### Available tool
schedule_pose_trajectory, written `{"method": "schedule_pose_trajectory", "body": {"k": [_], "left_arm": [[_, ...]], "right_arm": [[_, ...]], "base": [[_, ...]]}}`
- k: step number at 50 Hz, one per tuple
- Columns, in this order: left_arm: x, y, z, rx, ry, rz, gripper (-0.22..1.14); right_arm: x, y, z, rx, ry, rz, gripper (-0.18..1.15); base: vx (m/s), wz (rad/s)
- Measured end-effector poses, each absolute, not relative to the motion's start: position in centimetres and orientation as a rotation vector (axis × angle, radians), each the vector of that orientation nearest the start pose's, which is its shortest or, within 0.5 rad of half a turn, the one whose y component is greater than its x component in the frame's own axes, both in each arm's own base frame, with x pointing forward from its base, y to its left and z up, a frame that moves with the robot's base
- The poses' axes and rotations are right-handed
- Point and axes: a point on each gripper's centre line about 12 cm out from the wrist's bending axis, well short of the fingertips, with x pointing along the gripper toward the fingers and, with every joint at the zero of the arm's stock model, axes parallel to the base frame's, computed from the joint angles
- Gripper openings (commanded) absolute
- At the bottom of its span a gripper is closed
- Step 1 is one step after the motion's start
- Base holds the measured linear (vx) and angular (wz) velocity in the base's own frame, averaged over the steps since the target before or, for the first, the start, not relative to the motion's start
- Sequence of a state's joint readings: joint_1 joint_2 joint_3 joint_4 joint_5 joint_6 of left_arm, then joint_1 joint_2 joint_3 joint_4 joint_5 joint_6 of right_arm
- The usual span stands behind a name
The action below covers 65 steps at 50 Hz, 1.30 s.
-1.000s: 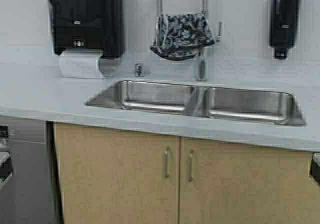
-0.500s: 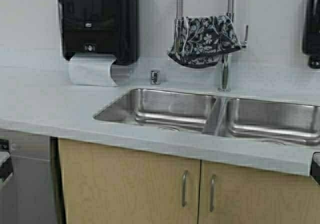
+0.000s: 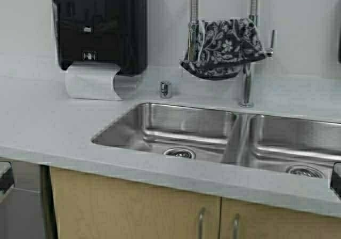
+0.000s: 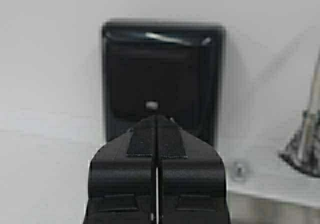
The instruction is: Get the cloth and wipe up the spill under the wine glass
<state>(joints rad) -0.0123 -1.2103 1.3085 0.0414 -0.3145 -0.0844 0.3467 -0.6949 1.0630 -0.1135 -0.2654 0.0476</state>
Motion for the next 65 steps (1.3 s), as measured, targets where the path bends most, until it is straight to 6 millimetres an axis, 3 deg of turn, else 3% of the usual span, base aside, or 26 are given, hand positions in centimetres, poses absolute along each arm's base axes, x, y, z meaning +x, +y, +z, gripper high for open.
{"method": "schedule_pose_trajectory", "body": {"k": [15,32,48,65], "left_arm": [[15.4,-0.3,28.5,-0.060,-0.220,-0.032,0.03],[15.3,-0.3,28.5,-0.060,-0.221,-0.032,0.03],[15.1,-0.3,28.8,-0.063,-0.235,-0.032,0.03],[15.0,-0.3,28.8,-0.063,-0.238,-0.032,0.03]], "right_arm": [[23.7,9.7,23.8,-0.053,0.081,0.414,0.13],[26.6,8.9,19.4,0.007,0.243,0.314,0.58],[30.5,9.9,15.4,0.032,0.330,0.278,0.96],[33.1,10.1,13.6,0.071,0.272,0.235,0.99]], "base": [[0.22,0.11],[0.21,0.07],[0.17,0.02],[0.10,-0.02]]}}
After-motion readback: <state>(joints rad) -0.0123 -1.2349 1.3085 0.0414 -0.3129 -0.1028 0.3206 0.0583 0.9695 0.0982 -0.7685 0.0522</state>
